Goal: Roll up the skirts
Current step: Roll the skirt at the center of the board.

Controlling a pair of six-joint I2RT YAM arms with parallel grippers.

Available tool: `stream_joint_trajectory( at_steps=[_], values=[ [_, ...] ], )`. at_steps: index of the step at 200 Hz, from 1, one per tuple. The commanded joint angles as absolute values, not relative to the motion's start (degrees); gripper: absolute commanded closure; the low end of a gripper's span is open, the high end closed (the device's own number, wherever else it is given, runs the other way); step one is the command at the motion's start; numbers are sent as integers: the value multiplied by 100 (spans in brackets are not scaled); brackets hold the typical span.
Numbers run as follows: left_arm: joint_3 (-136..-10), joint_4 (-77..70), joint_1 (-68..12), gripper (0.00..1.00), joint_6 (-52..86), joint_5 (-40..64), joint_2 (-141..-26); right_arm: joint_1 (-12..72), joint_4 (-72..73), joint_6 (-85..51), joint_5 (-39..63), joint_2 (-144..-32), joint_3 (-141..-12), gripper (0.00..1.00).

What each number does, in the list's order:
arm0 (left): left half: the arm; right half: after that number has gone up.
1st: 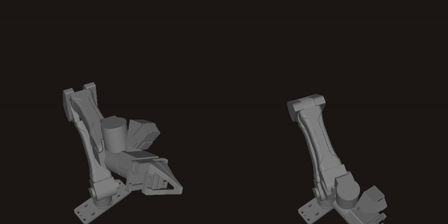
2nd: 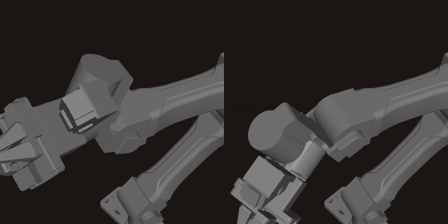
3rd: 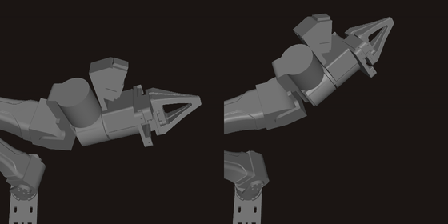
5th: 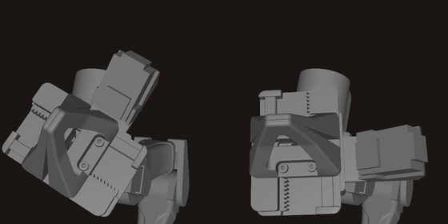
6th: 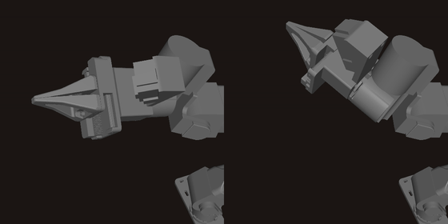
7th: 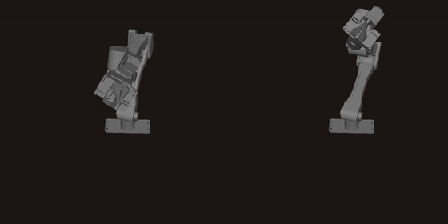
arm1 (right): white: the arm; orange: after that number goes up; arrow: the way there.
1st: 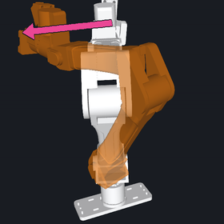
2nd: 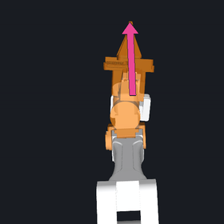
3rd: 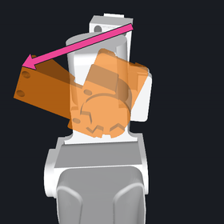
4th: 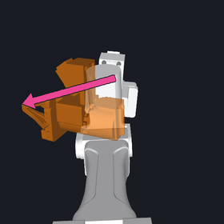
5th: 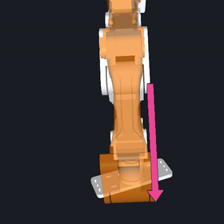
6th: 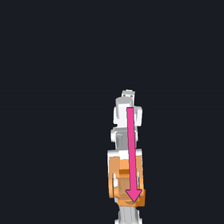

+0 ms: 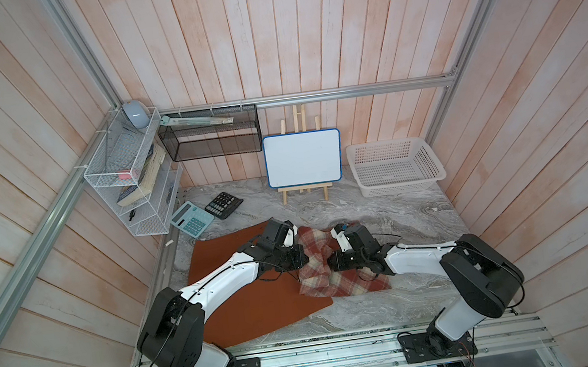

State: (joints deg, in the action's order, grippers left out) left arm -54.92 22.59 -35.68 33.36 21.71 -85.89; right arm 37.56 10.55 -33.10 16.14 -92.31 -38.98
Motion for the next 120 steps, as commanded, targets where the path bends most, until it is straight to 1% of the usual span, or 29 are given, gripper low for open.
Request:
stream_joint_trajectory(
  at_steps=[1, 22, 57, 82, 120],
  values=[
    [-5435, 1927, -3589, 100, 3275, 2021, -8478, 3832, 1393, -3449, 1768, -9373, -3858, 100],
    [-5640, 2091, -3686, 100, 3381, 1703, -8528, 3874, 1556, -3530, 1907, -9579, -3874, 100],
    [-6210, 2679, -3797, 100, 3564, 1391, -9061, 3978, 1586, -3604, 1940, -9625, -3933, 100],
    [-6430, 2994, -3832, 100, 3493, 1195, -9225, 3981, 1072, -3513, 1566, -8941, -3913, 100],
    [-6751, 3643, -3810, 100, 3190, 675, -9353, 3752, 105, -3296, 608, -7606, -3773, 100]
  ],
)
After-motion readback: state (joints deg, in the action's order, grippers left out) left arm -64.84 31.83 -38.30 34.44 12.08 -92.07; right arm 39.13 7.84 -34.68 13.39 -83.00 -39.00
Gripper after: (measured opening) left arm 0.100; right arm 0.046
